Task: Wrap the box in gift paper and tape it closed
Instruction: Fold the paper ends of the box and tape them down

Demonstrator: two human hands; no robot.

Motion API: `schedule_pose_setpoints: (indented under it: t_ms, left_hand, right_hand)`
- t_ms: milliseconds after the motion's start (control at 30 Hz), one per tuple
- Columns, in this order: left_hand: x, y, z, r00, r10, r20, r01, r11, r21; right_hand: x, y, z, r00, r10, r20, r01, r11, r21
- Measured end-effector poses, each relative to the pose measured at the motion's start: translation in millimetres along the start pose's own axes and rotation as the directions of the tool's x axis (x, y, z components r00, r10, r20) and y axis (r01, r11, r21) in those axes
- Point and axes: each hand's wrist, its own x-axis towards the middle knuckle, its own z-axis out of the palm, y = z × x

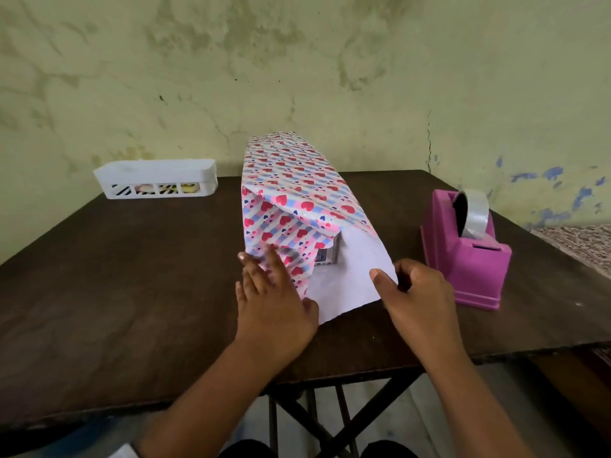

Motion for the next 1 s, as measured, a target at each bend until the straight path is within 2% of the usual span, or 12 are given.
schedule_pose_setpoints:
  t_ms: [100, 233, 267, 300, 333, 400, 433, 467, 533, 600, 767, 1000]
  left_hand:
    - [-12.9, 2.6, 0.4, 0.991, 0.075, 0.108, -0.098, 0.969, 0.226]
    - [-30.7, 5.6, -25.0, 0.929, 0.214, 0.303, -0.281, 0.939, 0.200]
    - [-33.7, 6.4, -36.6, 0.928, 0.261, 0.266, -0.306, 0.941, 0.145]
    - [-35.0, 6.9, -50.0, 0.940, 0.303, 0.160, -0.318, 0.945, 0.078]
    - [-33.7, 7.5, -64.1, 0.941, 0.339, -0.008, -0.338, 0.941, 0.016]
    - [-22.9, 6.2, -88.6, 0.861, 0.346, -0.374, -0.380, 0.925, -0.021]
    - [-13.2, 2.9, -96.2, 0.803, 0.323, -0.501, -0.381, 0.924, -0.014]
    - [-1.4, -2.6, -99.3, 0.775, 0.284, -0.564, -0.353, 0.936, -0.014]
    - [20.4, -12.4, -98.4, 0.842, 0.172, -0.511, -0.253, 0.963, -0.094]
    - [36.7, -16.9, -92.0, 0.884, 0.147, -0.444, -0.242, 0.956, -0.165]
    - [54.0, -7.5, -78.0, 0.880, 0.149, -0.451, -0.324, 0.882, -0.341]
    - [57.8, -0.3, -67.2, 0.837, 0.120, -0.534, -0.347, 0.871, -0.349]
  right_hand:
    - [-1.3, 0.3, -2.0, 1.000, 0.005, 0.001, -0.005, 1.000, 0.022]
    - [1.5, 1.8, -4.4, 1.000, 0.019, 0.008, -0.019, 1.000, 0.000]
    - [2.8, 2.2, -6.0, 1.000, 0.022, 0.007, -0.022, 1.000, -0.005]
    - [3.7, 2.9, -7.5, 1.000, 0.025, 0.007, -0.025, 1.000, -0.005]
    - [4.1, 3.2, -9.3, 1.000, 0.023, 0.002, -0.023, 1.000, 0.002]
    - [1.7, 1.7, -11.8, 1.000, -0.011, -0.026, 0.012, 1.000, 0.029]
    - [-0.8, 0.2, -11.8, 0.998, -0.044, -0.045, 0.046, 0.998, 0.045]
    - [-3.8, -2.3, -10.9, 0.995, -0.078, -0.058, 0.081, 0.995, 0.061]
    - [-9.5, -7.6, -5.2, 0.988, -0.137, -0.072, 0.143, 0.986, 0.088]
    - [-12.9, -13.3, 2.9, 0.980, -0.179, -0.084, 0.188, 0.976, 0.113]
    - [-8.3, -32.5, 24.7, 0.964, -0.262, -0.053, 0.266, 0.961, 0.081]
    - [10.4, -56.2, 52.4, 0.963, -0.249, 0.104, 0.239, 0.966, 0.100]
